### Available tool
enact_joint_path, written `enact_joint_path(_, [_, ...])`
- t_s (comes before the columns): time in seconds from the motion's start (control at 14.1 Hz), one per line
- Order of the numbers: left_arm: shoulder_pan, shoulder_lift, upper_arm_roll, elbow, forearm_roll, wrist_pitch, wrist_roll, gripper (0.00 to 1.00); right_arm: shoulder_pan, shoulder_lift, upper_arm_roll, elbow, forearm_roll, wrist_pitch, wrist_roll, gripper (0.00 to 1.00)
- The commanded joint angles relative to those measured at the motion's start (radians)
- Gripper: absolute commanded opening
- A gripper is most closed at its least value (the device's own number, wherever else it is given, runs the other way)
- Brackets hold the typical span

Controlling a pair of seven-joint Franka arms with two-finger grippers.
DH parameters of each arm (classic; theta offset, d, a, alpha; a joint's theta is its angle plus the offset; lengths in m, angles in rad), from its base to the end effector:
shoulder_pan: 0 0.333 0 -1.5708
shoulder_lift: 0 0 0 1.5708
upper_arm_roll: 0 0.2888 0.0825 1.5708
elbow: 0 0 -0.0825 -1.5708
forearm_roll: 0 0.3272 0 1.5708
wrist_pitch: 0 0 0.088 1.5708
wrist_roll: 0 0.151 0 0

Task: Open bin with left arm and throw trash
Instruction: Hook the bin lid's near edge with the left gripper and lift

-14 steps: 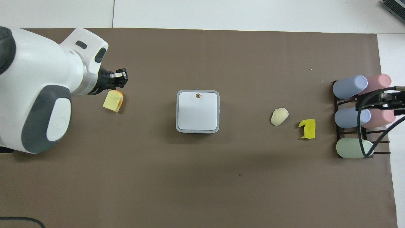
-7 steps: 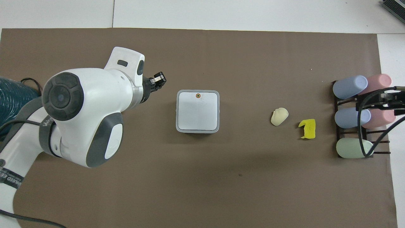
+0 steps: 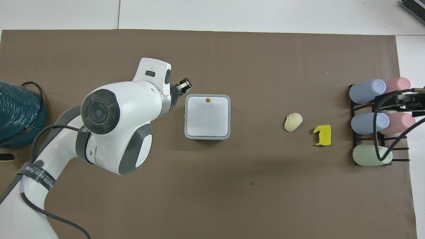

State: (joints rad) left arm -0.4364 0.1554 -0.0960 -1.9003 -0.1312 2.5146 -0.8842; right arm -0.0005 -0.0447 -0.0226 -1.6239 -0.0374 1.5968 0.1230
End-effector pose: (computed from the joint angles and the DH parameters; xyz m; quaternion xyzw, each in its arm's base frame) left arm 0.5168 -0.3046 0.4302 0.9483 0.2144 0.1356 0.1907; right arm 0.4878 -0.0170 0.5556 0.9972 -0.0726 0.0097 0.0177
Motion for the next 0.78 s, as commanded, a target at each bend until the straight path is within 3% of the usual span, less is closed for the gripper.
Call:
enact_joint_path(0.0, [-0.044,0.010,0.016,-0.023,-0.024,0.055,-0.009,0.01,-0.006,-0.021,0.007,-0.034,-0.015,0.031,-0.013,1.00])
enact_joint_path(0.36, [-0.097,0.091,0.016,-0.025,-0.024,0.150,-0.050,0.01,-0.003,-0.021,0.009,-0.037,-0.015,0.051,-0.013,1.00])
enact_joint_path(0.71, [-0.131,0.102,0.016,-0.039,-0.024,0.151,-0.055,0.01,-0.004,-0.021,0.009,-0.047,-0.013,0.060,-0.011,1.00])
